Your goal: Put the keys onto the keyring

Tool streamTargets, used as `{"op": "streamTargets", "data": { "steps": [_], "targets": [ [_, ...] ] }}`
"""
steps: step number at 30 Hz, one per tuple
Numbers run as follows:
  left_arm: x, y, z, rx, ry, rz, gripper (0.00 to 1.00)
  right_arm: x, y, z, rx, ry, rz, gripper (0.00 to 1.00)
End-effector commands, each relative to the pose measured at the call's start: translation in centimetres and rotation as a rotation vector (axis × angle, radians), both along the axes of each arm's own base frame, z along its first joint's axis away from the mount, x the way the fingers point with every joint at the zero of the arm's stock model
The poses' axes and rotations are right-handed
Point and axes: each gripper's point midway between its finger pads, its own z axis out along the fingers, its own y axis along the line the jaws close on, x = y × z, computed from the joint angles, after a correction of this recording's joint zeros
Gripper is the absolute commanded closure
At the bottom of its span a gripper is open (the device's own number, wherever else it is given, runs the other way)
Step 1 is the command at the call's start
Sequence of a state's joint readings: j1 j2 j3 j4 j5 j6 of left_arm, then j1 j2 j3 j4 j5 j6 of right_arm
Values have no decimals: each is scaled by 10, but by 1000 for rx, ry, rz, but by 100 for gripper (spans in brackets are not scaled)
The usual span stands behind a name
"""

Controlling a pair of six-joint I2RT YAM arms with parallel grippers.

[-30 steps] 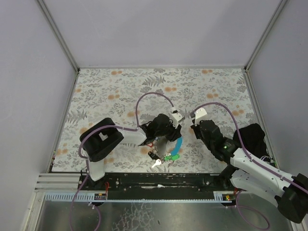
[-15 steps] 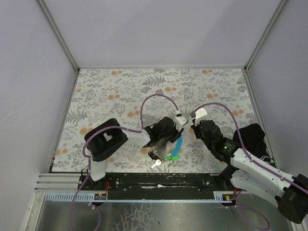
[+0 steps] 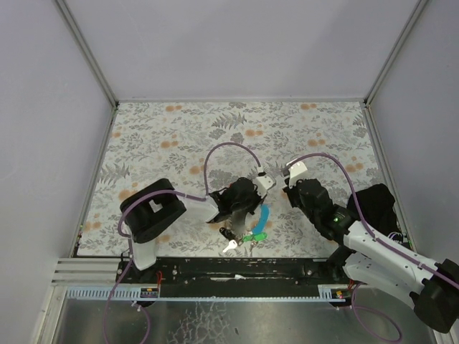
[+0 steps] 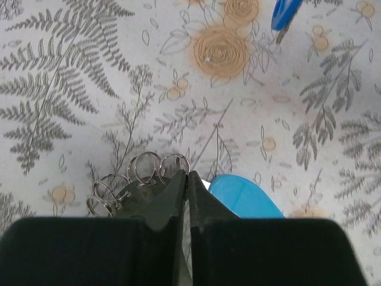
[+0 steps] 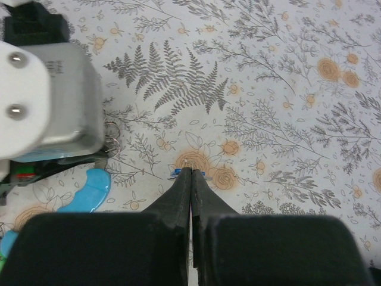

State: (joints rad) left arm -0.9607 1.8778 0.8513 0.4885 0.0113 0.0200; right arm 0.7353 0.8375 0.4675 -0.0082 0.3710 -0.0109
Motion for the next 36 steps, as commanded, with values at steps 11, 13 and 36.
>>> {"op": "streamTargets", "data": {
  "steps": [11, 13, 36],
  "targets": [
    [-24, 47, 79, -312, -133, -105, 100, -16, 65, 19, 76, -16, 381, 100],
    [-29, 55, 84, -344, -142, -124, 100, -21, 74, 20, 78, -20, 459, 100],
    [-62, 59, 107, -374, -127, -484, 100, -43, 105, 34, 141, -4, 1043, 100]
  ]
}}
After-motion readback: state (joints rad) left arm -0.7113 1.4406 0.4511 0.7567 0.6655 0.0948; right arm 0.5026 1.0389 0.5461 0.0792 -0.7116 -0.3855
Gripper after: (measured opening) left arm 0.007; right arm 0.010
